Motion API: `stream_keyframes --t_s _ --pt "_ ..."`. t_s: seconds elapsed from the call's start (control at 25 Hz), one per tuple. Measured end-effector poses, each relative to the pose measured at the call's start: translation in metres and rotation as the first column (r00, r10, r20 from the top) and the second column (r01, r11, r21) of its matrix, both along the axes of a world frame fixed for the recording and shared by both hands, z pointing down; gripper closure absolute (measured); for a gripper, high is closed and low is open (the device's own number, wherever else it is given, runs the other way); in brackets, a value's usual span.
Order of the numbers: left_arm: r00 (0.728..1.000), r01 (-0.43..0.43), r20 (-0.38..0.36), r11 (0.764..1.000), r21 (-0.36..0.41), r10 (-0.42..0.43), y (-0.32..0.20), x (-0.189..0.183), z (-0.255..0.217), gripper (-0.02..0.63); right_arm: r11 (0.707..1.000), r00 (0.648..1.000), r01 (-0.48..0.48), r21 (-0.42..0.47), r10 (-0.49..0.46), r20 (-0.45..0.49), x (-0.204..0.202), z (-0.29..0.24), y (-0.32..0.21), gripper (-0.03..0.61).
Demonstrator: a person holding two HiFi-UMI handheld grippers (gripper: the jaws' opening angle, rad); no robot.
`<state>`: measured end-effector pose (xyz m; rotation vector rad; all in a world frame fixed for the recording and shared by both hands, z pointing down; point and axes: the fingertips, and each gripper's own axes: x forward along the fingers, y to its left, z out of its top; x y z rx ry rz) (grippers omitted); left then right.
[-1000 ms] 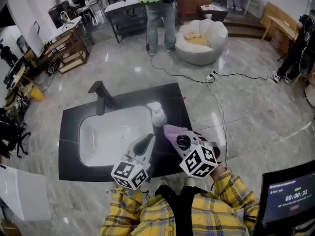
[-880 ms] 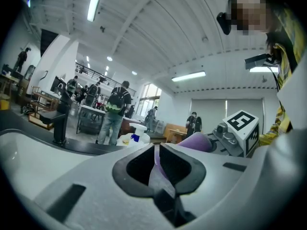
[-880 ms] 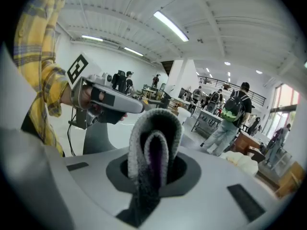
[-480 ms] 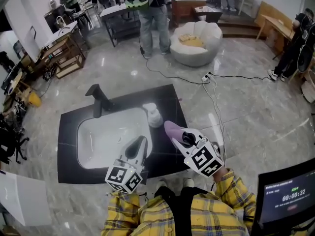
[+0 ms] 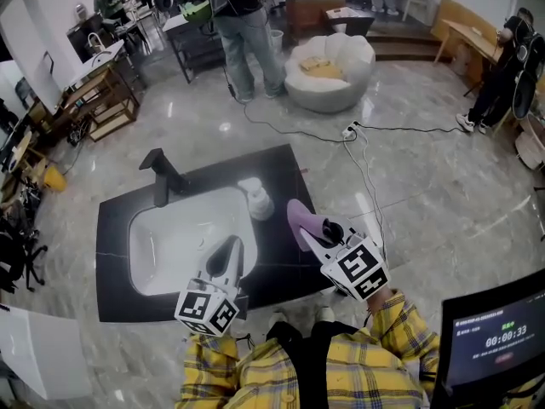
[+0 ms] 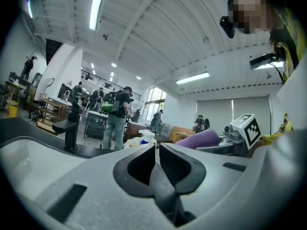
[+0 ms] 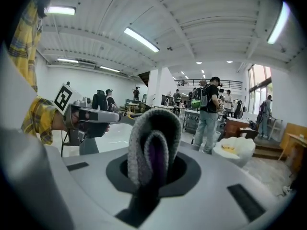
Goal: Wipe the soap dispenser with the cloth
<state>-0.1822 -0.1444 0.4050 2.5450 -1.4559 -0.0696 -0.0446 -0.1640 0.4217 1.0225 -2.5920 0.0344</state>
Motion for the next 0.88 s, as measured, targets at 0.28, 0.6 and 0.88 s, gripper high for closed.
stream_keyframes --t_s 0.28,0.6,0.88 --pt "1.000 0.019 0.002 1.000 -0.007 -0.019 -0.004 -0.011 0.003 0.604 0.999 0.997 -0.049 -0.018 0.050 0.053 0.002 0.002 -0.007 0.531" --pt "1.000 0.029 0.004 0.999 -0.020 -0.029 -0.011 -0.015 0.010 0.605 0.996 0.996 -0.077 -0.039 0.078 0.049 0.004 0.011 -0.016 0.534" --pt "1.000 0.022 -0.003 0.999 -0.031 -0.023 -0.017 -0.012 0.010 0.606 0.997 0.997 -0.063 -0.040 0.065 0.047 0.002 0.010 -0.019 0.535"
